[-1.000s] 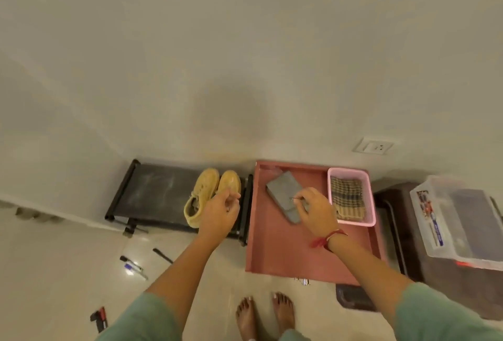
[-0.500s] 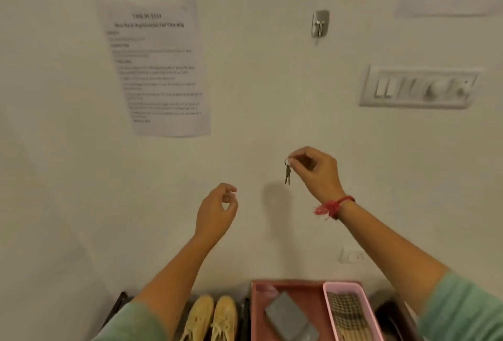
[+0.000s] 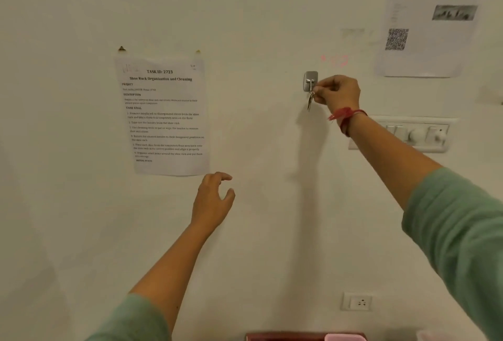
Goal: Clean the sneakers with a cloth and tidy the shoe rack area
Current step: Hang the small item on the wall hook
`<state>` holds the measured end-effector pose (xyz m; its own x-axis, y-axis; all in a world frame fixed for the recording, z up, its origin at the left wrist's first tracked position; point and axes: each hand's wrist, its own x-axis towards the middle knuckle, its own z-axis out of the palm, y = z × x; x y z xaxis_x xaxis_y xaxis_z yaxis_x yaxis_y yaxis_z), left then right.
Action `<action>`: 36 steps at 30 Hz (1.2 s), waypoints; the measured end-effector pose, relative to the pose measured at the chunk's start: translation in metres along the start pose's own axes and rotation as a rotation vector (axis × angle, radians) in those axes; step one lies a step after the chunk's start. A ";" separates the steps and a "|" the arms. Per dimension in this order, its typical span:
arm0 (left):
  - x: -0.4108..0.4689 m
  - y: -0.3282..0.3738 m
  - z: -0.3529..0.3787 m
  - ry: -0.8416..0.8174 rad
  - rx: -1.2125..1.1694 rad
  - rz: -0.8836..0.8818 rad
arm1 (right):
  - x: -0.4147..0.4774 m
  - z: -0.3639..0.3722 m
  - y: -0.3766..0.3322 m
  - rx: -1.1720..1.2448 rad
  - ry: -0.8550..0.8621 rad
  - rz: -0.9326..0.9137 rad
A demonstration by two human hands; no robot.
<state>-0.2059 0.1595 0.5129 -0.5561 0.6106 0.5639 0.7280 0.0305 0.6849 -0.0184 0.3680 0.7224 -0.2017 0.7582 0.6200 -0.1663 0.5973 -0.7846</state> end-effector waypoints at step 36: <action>-0.053 0.004 0.069 -0.014 -0.022 -0.006 | -0.115 -0.038 0.066 -0.058 -0.056 -0.058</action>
<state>-0.1458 0.1819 0.4542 -0.5542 0.6218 0.5534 0.7156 0.0164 0.6983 0.0300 0.3303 0.5995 -0.2473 0.7069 0.6627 -0.1237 0.6553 -0.7452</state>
